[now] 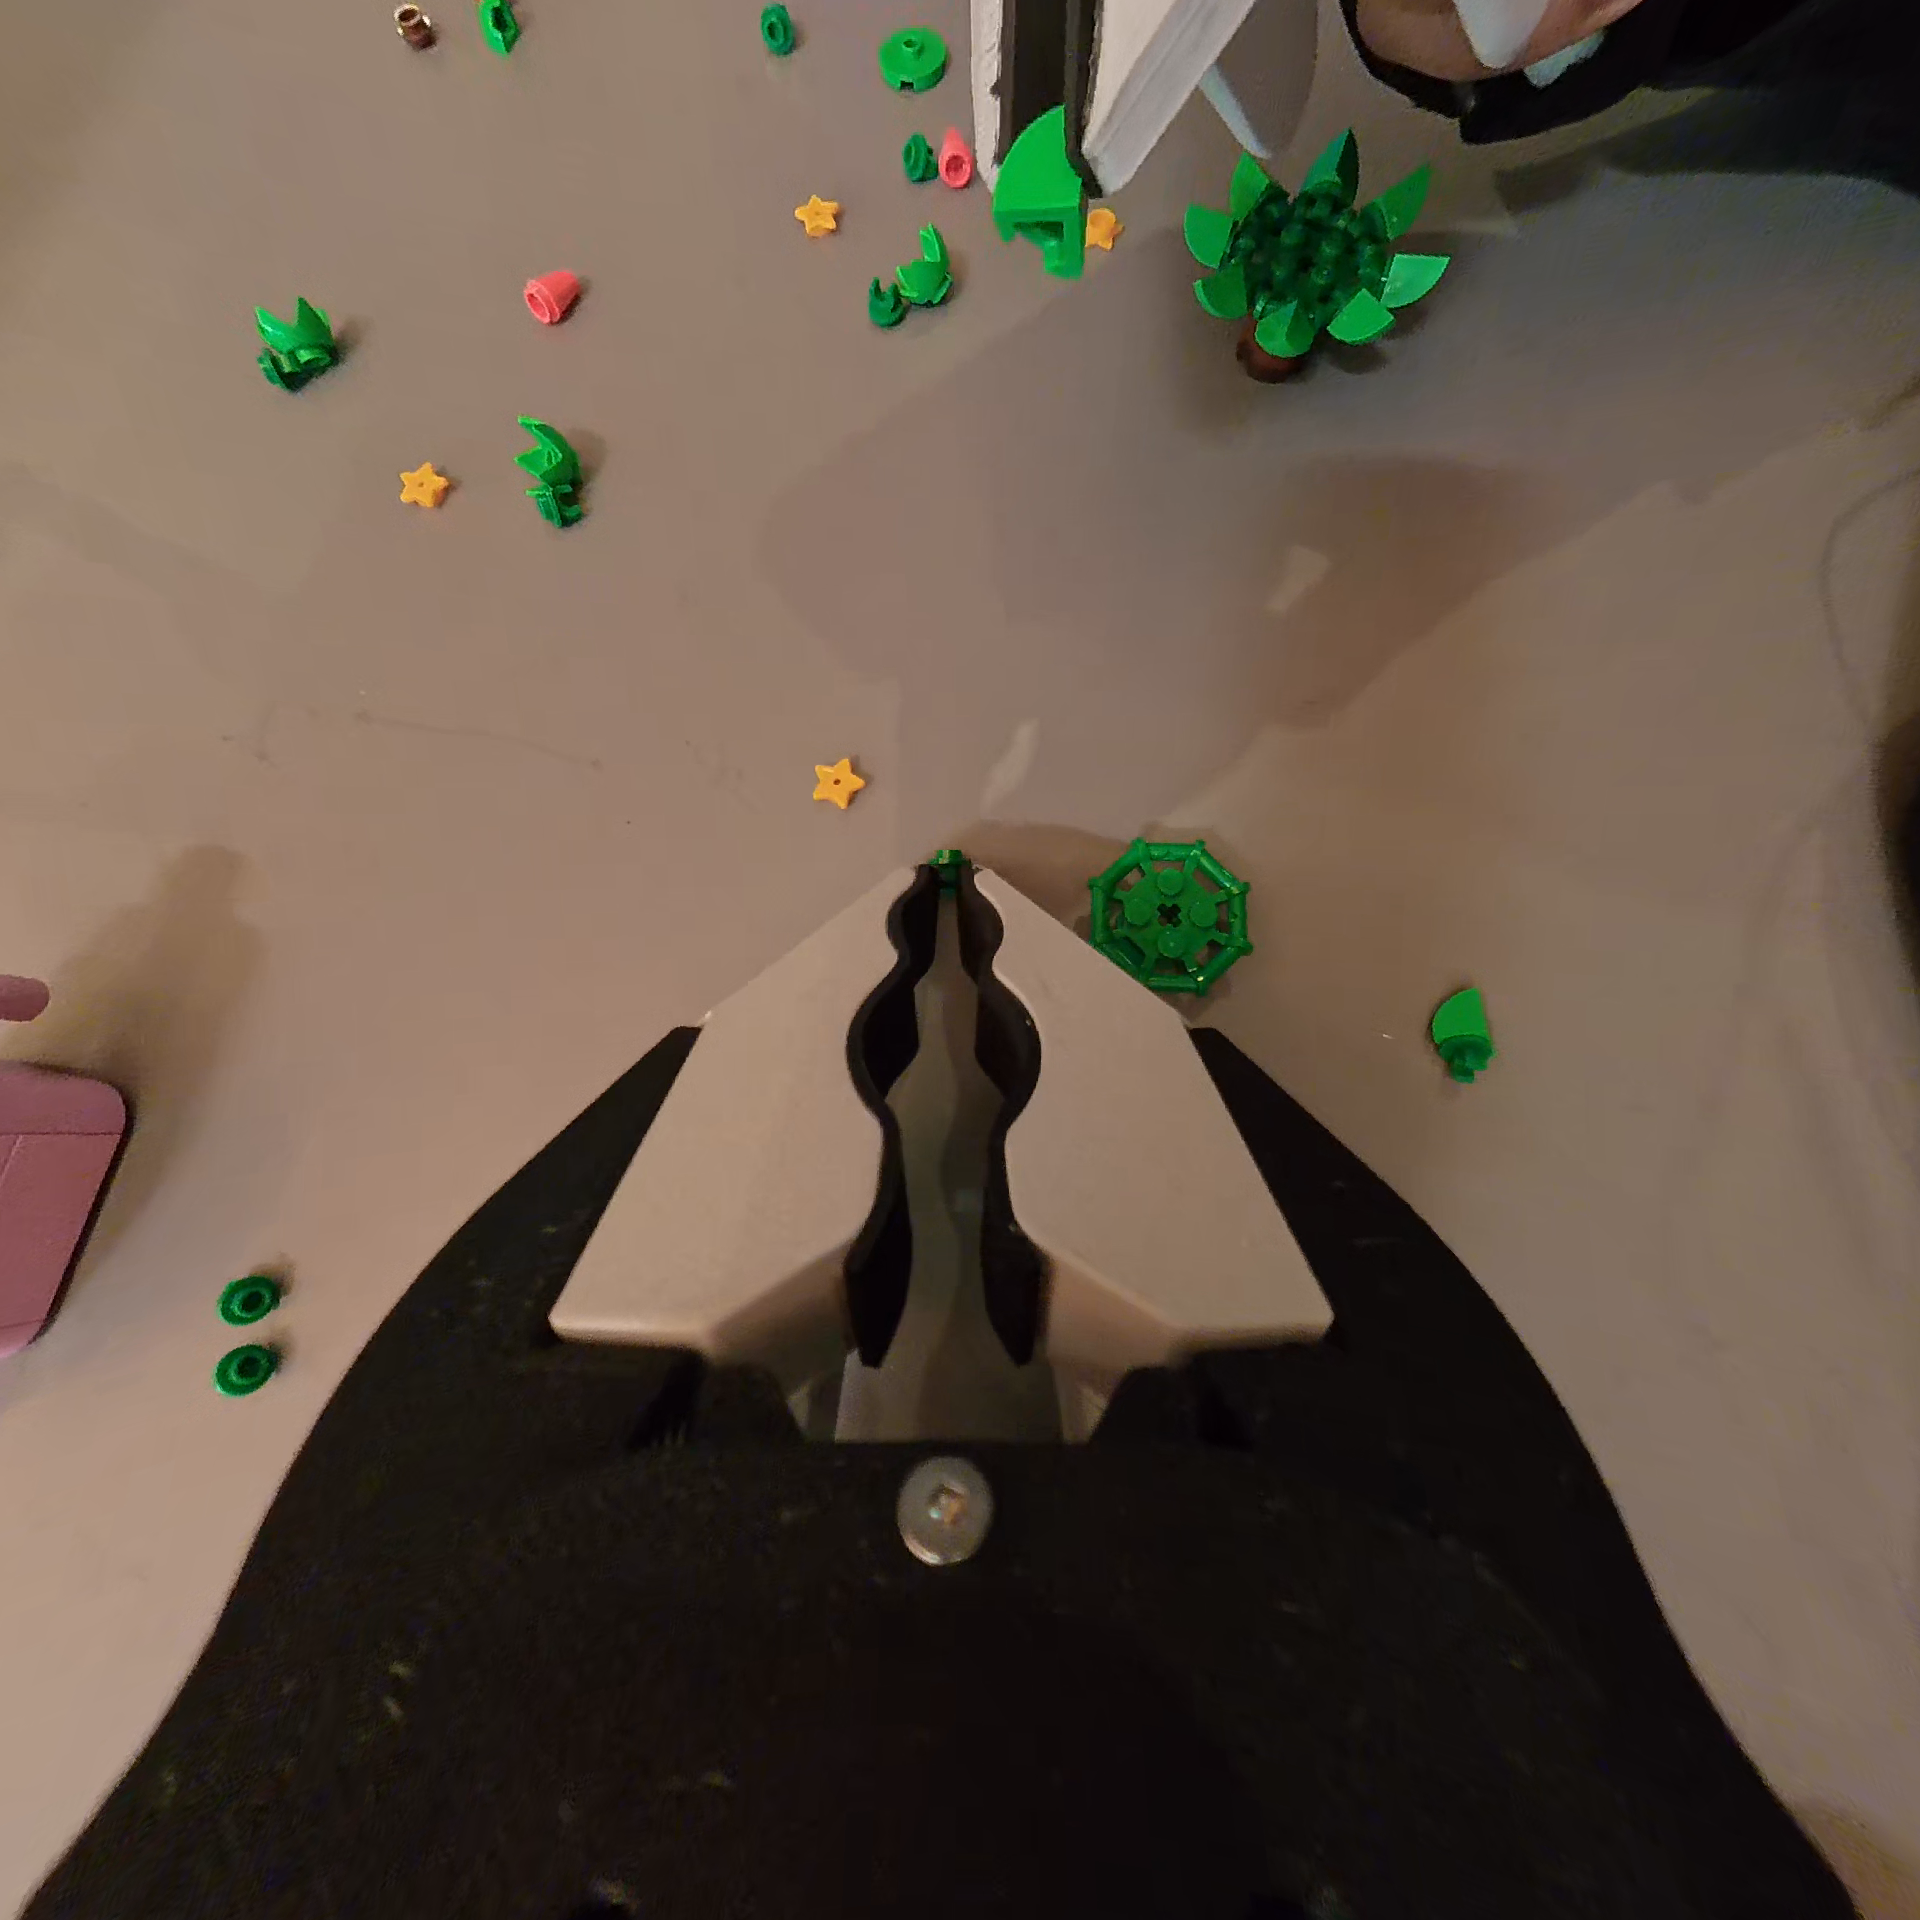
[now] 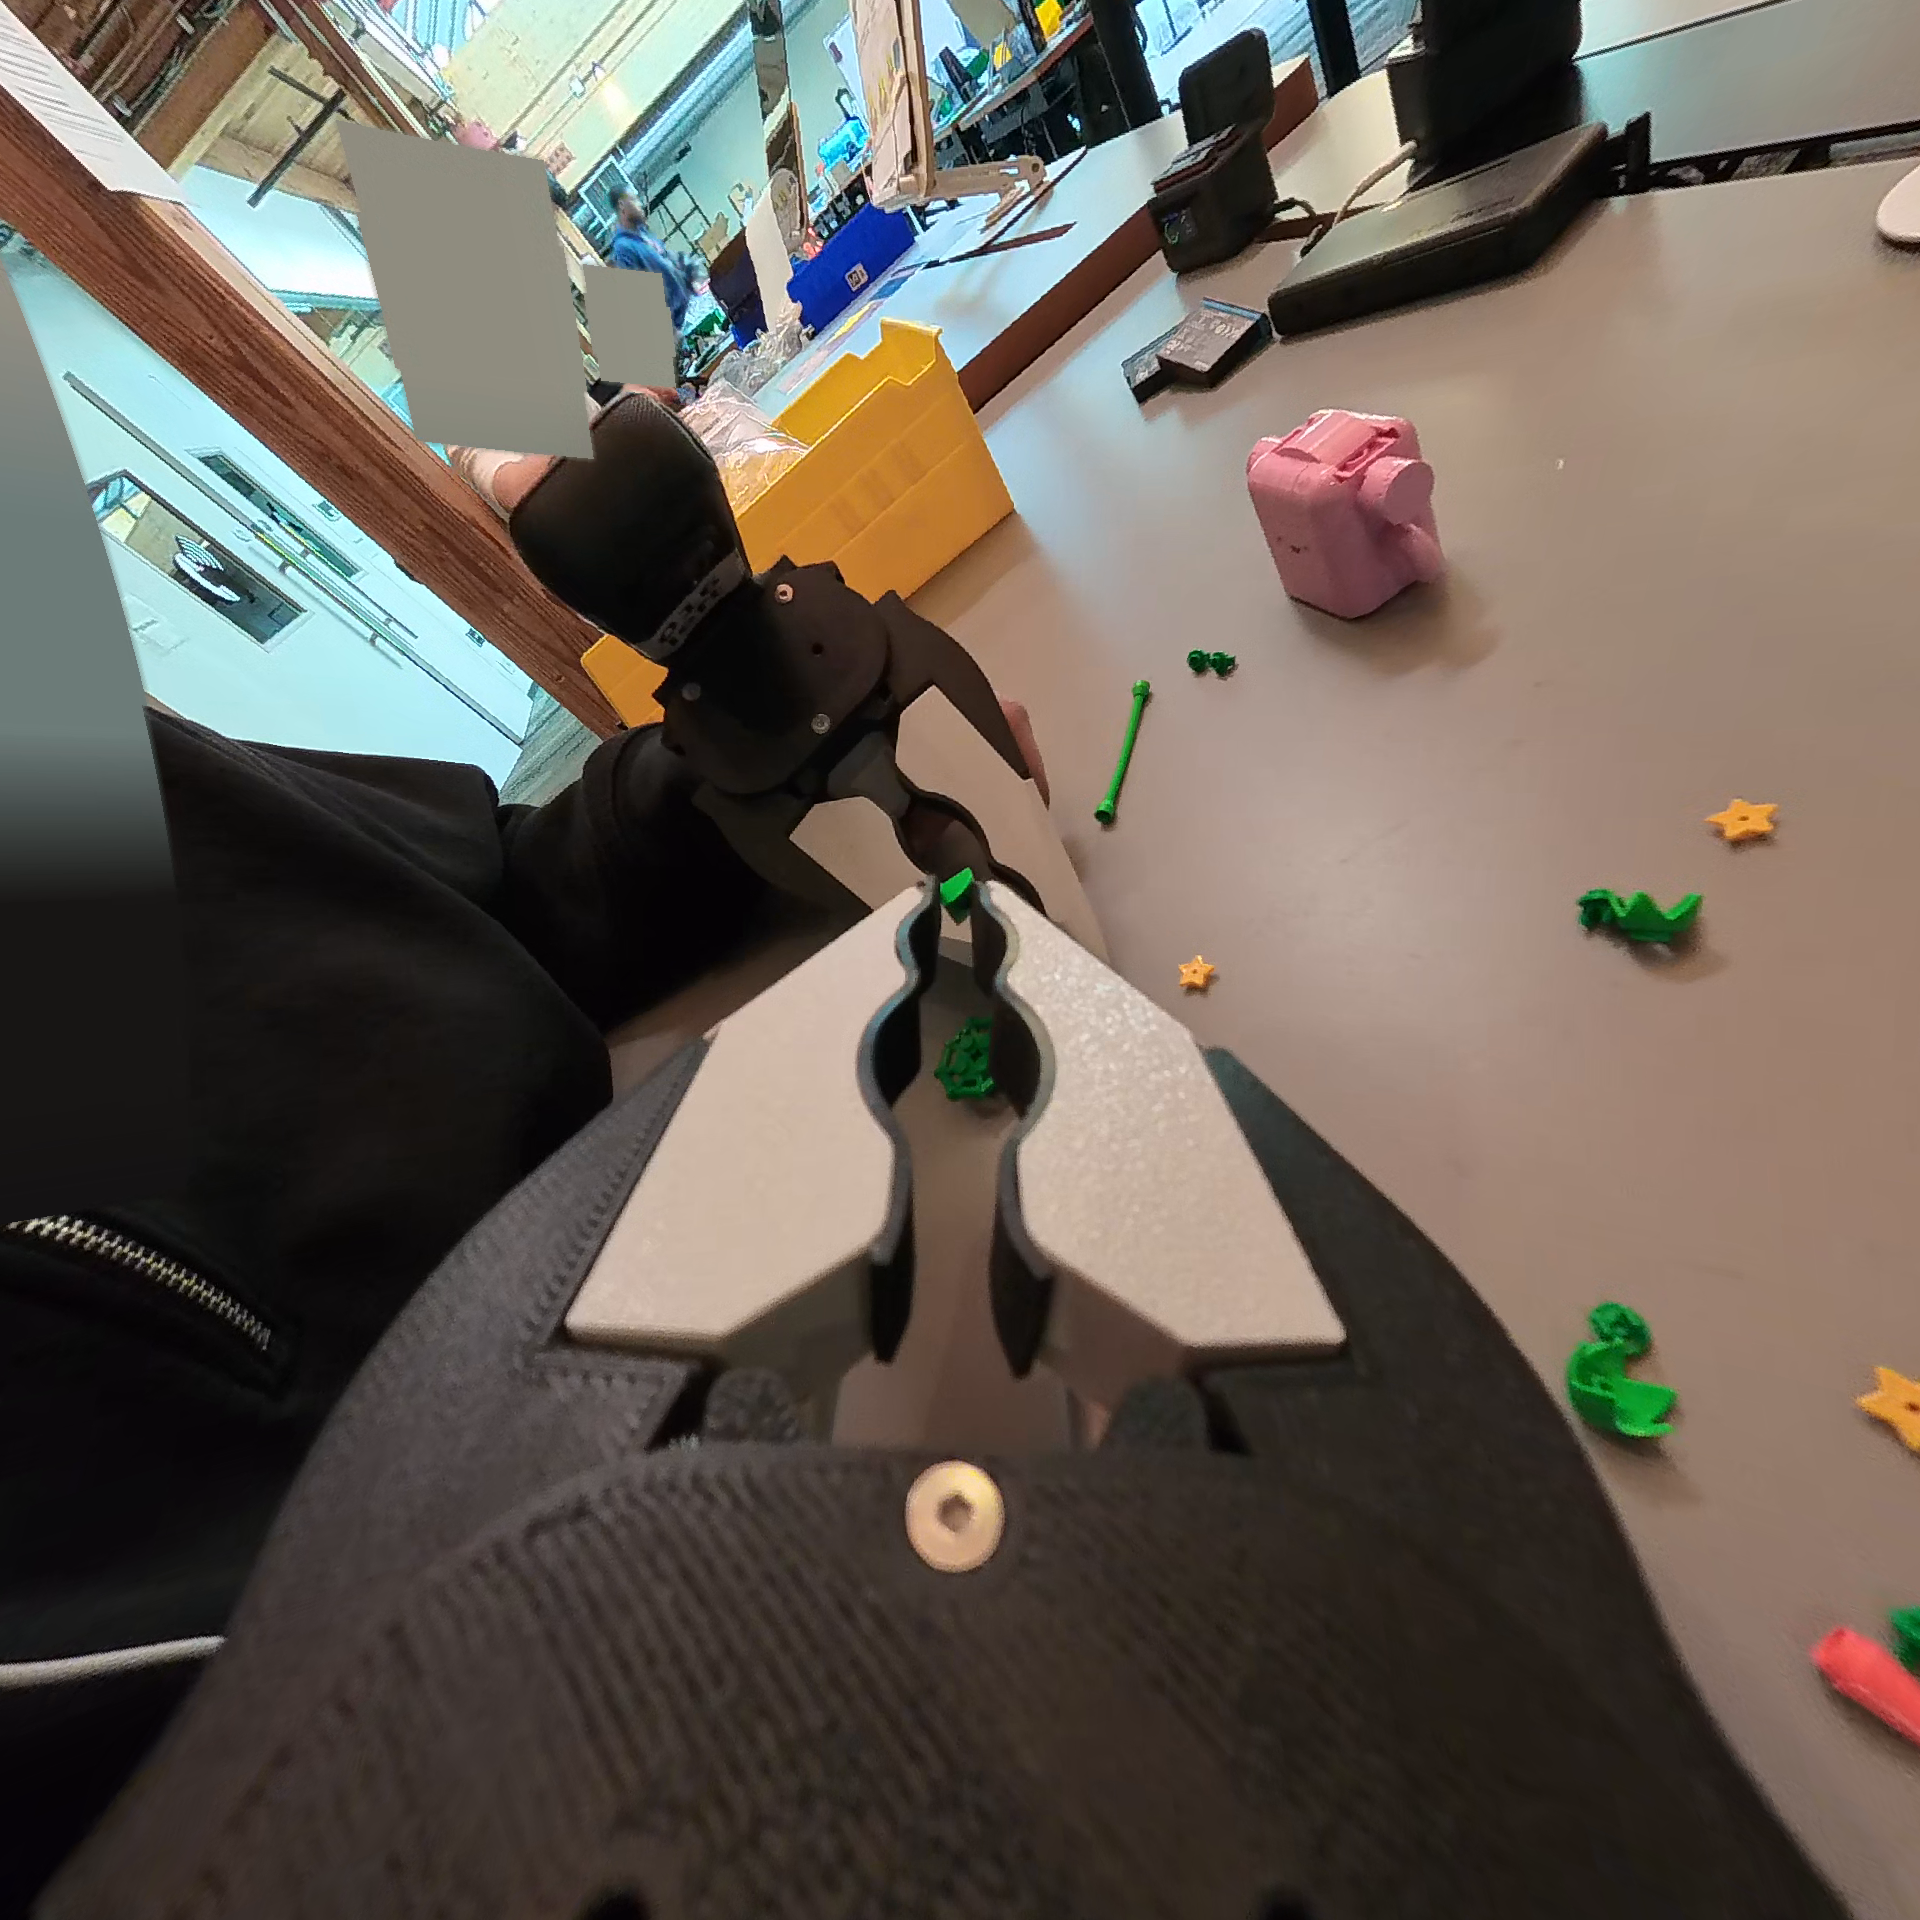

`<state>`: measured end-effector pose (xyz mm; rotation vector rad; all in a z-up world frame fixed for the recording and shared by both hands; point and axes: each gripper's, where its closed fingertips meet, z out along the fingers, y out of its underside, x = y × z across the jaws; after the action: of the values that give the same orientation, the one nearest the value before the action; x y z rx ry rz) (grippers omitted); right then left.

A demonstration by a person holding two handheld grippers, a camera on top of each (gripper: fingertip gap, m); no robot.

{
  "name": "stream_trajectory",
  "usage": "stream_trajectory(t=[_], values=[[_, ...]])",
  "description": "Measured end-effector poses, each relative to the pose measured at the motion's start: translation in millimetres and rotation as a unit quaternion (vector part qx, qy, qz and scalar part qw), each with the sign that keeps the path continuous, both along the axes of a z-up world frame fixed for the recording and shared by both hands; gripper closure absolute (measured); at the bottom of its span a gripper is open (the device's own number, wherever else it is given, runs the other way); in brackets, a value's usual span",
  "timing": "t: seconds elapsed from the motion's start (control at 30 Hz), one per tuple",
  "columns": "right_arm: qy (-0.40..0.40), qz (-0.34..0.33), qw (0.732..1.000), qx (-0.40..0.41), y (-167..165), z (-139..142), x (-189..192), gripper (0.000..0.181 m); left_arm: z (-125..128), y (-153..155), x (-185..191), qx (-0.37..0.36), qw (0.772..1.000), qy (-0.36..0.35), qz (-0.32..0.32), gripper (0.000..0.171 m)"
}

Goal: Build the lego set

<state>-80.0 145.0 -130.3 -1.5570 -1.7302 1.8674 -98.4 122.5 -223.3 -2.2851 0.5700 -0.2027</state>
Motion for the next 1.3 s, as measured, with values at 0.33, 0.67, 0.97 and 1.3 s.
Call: stream_trajectory(t=[0.33,0.67,0.97,1.3], values=[[-0.017,0.003,1.0,0.023,-3.2,-8.6,-0.4,0.178,13.7,9.3,0.3,0.065,0.997,0.029,-0.001,0.171],[-0.024,-0.005,0.999,-0.036,-0.7,-5.1,-2.2,0.178,81.4,19.0,16.5,0.283,0.946,0.16,0.0,0.171],[-0.034,0.002,0.998,-0.055,-5.1,-5.8,-2.9,0.178,76.6,19.9,18.7,0.272,0.946,0.179,-0.002,0.171],[-0.034,0.0,0.999,-0.012,-6.5,-9.1,-2.2,0.178,75.0,20.1,20.1,0.268,0.947,0.179,-0.004,0.171]])
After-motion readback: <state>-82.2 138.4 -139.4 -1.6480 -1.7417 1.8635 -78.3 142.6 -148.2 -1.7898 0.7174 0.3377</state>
